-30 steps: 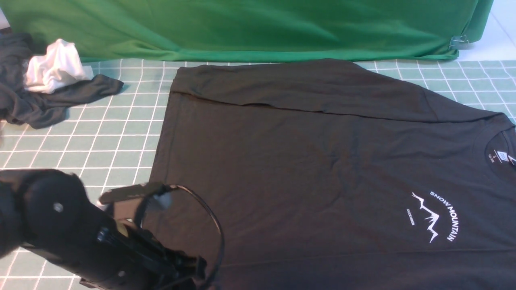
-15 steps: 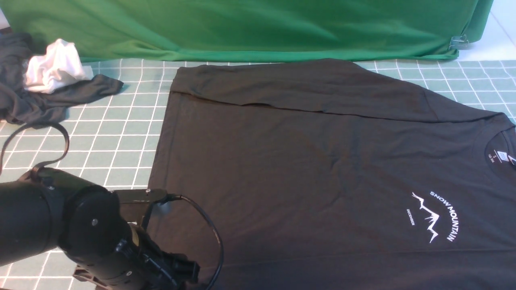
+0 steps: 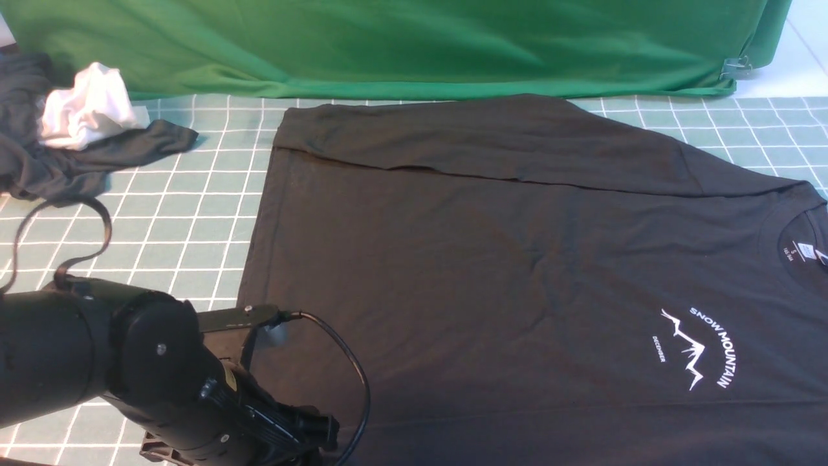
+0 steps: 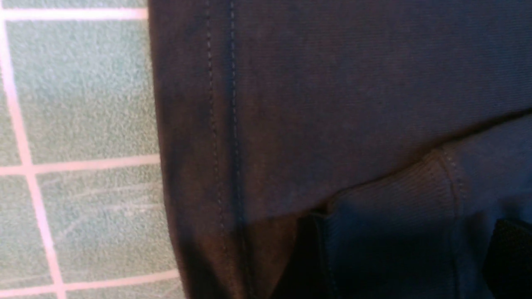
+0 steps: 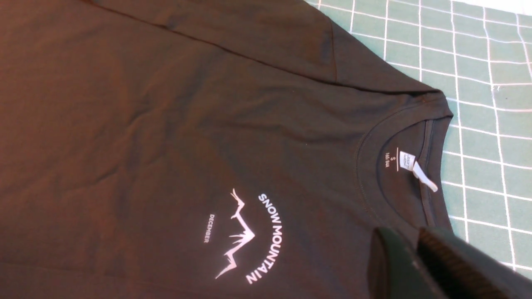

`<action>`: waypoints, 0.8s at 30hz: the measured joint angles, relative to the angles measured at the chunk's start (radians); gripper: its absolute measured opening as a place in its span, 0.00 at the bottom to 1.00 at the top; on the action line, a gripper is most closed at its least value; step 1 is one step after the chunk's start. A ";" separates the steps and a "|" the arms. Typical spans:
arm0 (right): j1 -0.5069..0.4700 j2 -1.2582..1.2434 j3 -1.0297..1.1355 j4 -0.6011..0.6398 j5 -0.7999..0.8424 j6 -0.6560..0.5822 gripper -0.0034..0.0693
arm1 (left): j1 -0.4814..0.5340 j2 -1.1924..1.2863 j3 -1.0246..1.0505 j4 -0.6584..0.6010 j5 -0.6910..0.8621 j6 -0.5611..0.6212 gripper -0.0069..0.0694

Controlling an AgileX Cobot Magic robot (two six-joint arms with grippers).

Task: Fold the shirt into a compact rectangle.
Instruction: 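Grasp the left edge of the dark T-shirt lying flat on the table, then fold the left side of the black T-shirt inward over its body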

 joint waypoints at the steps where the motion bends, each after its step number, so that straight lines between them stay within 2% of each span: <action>1: 0.000 0.000 0.000 0.000 0.000 0.000 0.18 | 0.000 0.007 0.000 0.014 0.000 0.001 0.74; 5: 0.000 0.000 0.000 0.000 0.000 0.000 0.18 | 0.000 0.015 0.000 0.038 -0.002 0.003 0.74; 8: 0.000 0.000 0.000 0.000 0.000 0.000 0.19 | 0.000 0.015 0.000 0.042 -0.004 0.005 0.70; 14: 0.000 0.000 0.000 0.000 0.000 0.000 0.21 | 0.000 0.015 0.000 0.069 -0.031 0.025 0.34; 16: 0.000 0.000 0.000 0.000 0.000 0.000 0.22 | 0.000 0.015 0.000 0.070 -0.030 0.029 0.19; 18: 0.000 0.000 0.000 0.000 0.000 0.000 0.22 | 0.000 0.015 0.000 0.072 -0.028 0.031 0.13; 24: 0.000 0.000 0.000 0.000 0.000 0.000 0.23 | 0.000 -0.028 -0.001 0.047 -0.023 0.030 0.11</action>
